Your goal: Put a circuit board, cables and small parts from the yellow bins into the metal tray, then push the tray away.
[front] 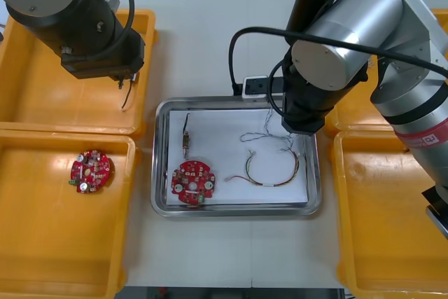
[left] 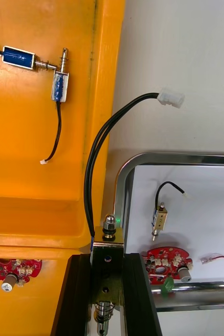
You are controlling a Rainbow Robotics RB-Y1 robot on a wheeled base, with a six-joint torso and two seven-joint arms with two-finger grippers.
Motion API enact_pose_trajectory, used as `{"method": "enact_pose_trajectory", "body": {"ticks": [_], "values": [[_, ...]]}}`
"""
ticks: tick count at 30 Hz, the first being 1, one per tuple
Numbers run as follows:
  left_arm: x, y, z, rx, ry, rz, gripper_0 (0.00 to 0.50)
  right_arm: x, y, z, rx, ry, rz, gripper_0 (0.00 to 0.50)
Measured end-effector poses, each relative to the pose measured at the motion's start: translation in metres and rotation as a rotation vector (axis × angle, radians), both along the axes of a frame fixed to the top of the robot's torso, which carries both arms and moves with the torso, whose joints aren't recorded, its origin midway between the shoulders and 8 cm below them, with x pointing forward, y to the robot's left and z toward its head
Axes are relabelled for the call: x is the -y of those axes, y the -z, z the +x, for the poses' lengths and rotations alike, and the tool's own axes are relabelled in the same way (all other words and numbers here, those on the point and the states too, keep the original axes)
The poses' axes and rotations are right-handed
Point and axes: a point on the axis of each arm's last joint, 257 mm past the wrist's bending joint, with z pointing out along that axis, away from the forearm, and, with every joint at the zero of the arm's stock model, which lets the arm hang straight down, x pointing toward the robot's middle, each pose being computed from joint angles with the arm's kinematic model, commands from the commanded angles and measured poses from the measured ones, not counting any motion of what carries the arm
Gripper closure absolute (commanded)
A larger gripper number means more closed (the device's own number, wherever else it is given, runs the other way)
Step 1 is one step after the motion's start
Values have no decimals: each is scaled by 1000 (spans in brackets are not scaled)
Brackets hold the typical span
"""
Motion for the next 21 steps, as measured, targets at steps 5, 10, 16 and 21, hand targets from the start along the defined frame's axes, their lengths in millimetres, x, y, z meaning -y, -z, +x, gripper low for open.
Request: {"method": "enact_pose_trajectory", "body": {"ticks": [5,10,16,21], "values": [[0,0,0,0,0,0,500,-11,-23,-5,3,114,151,0],[0,0,0,0,0,0,500,-7,-51,-6,49,131,216,0],[0,0,0,-1,1,-1,500,14,-85,-1,131,290,319,0],[0,0,0,-1,1,-1,500,36,-102,-1,174,349,365,0]]}}
